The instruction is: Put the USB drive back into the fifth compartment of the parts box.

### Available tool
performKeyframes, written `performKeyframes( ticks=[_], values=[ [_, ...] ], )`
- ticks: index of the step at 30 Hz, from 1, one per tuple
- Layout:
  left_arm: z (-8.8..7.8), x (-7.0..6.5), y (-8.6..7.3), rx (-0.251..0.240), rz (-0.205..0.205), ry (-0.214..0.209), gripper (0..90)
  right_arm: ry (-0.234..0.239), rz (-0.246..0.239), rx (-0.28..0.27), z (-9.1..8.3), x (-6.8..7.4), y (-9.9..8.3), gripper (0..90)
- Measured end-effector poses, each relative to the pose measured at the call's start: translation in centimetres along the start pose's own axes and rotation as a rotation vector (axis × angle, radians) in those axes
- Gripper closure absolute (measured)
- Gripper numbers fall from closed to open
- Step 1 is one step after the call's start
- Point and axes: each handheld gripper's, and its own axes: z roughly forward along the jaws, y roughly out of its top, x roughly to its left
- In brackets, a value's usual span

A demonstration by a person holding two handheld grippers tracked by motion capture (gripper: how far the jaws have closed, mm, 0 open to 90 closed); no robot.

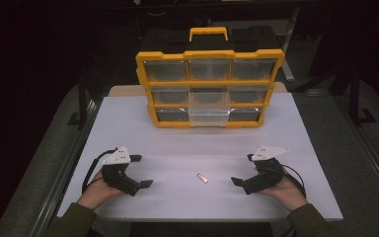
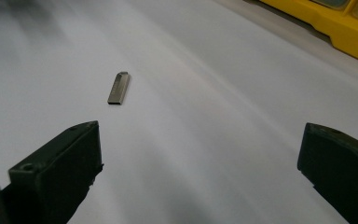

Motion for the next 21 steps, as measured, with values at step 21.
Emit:
performKeyframes(
  ticks=[21],
  values=[
    [-0.08,0.03,-0.14,-0.015,-0.012,-0.016,0.0,0.019,-0.002,0.016,0.0,0.36,0.61,0.0]
  ],
)
